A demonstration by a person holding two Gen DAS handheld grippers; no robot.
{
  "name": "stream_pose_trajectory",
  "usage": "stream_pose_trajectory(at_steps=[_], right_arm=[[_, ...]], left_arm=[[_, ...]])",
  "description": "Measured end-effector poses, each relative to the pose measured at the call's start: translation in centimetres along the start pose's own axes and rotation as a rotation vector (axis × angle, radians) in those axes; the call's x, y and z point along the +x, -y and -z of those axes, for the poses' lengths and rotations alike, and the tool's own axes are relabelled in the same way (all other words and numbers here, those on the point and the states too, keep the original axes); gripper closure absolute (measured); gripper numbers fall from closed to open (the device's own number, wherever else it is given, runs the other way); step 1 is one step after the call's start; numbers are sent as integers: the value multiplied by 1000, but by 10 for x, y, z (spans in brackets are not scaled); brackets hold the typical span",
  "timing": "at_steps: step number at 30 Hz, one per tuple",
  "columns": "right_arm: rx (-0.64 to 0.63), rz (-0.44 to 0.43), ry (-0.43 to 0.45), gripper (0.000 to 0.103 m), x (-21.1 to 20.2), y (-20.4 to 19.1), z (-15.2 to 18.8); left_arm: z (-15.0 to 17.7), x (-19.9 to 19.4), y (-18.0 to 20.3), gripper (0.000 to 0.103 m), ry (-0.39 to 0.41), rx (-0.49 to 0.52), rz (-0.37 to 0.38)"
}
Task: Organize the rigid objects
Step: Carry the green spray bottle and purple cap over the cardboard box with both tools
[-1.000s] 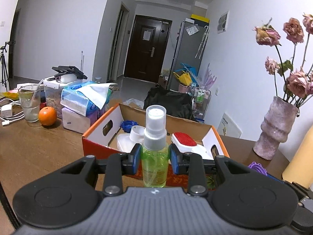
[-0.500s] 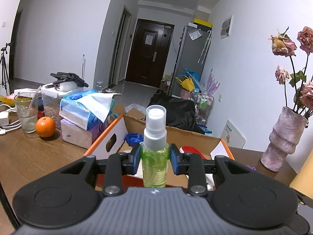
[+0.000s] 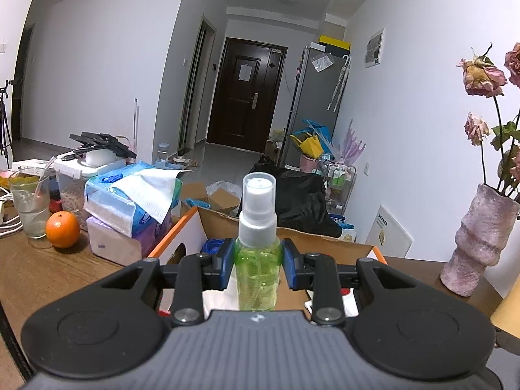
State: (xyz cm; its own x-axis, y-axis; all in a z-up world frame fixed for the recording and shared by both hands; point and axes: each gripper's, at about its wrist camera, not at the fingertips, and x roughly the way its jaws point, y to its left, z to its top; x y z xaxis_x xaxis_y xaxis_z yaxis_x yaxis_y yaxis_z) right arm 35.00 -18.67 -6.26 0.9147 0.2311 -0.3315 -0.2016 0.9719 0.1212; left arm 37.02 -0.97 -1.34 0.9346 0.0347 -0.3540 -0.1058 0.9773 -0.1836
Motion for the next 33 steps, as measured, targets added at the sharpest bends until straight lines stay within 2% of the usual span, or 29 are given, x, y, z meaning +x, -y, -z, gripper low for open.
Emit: stream_pose_trajectory(at_steps=[17, 33], right_arm=[[-6, 24, -24, 50, 42, -13, -10], [-16, 53, -94, 50, 84, -21, -19]], left_arm=[[-9, 44, 1, 71, 4, 16, -35], [-16, 85, -3, 71, -7, 25, -71]])
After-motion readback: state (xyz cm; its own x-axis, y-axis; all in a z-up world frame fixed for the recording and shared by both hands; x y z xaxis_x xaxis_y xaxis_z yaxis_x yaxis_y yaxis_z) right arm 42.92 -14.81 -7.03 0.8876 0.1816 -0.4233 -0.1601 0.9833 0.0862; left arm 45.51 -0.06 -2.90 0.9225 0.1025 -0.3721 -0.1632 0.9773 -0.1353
